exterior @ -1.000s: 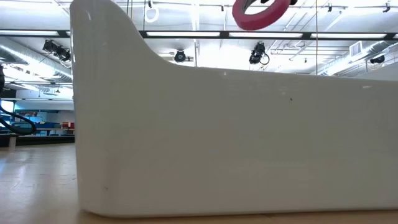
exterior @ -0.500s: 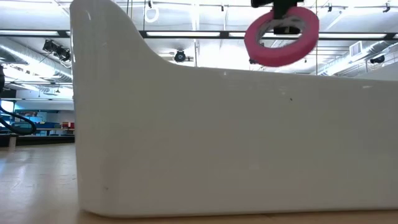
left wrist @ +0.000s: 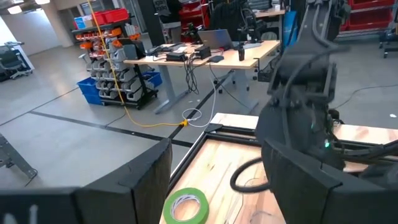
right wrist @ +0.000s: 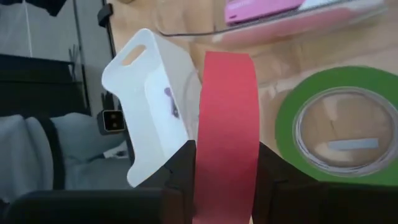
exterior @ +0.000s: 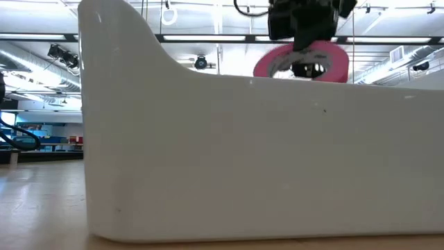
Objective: Pick and place Stapler, Stapler remover, tape
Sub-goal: Put the pink tape into the right transparent bin
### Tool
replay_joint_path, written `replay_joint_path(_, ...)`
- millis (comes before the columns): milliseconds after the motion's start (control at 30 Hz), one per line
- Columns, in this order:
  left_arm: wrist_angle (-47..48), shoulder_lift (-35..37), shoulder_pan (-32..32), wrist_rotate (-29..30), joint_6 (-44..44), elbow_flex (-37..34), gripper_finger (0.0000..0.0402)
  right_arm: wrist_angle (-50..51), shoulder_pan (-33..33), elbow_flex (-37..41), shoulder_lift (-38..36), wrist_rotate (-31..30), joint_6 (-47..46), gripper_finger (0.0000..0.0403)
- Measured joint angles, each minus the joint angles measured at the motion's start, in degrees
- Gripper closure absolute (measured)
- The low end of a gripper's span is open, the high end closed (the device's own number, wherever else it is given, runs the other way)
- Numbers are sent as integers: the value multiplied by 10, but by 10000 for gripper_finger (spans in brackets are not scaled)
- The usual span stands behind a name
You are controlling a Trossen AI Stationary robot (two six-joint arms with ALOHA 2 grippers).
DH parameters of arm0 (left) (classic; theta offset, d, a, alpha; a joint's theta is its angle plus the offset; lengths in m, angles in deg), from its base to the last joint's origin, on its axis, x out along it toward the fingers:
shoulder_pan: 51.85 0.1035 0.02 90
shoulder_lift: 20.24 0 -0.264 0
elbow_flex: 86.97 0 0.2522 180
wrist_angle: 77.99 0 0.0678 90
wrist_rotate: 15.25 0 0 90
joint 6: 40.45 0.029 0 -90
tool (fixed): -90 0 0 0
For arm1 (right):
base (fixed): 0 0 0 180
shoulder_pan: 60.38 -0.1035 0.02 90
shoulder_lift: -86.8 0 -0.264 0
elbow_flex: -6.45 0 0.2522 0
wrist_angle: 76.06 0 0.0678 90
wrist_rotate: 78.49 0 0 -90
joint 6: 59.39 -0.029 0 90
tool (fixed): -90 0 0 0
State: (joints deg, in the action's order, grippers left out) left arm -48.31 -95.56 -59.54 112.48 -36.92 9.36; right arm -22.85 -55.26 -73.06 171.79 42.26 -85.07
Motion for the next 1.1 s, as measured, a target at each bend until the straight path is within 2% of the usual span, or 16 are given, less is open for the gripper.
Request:
replay_joint_path(300,0,0,0,1,0,0,149,-93,17,70,0,-2,-17,314)
replay_joint_path(600,0,0,0,0,0,0,149,-97,44,105,0,-15,-21,313)
replay_joint_path(667,1,0,0,0,0,0,149,-100,45,105,0,-29,-24,289)
replay_joint_path(800,2,0,0,0,0,0,149,-99,45,104,0,-58,-26,205)
replay_joint_path(900,2,0,0,0,1,0,149,-99,45,104,0,-63,-26,159)
replay_joint_path(1000,2,0,0,0,1,0,149,-98,45,104,0,-68,-17,135)
replay_joint_path(1100,2,0,0,0,1,0,149,-92,47,104,0,-93,-4,128)
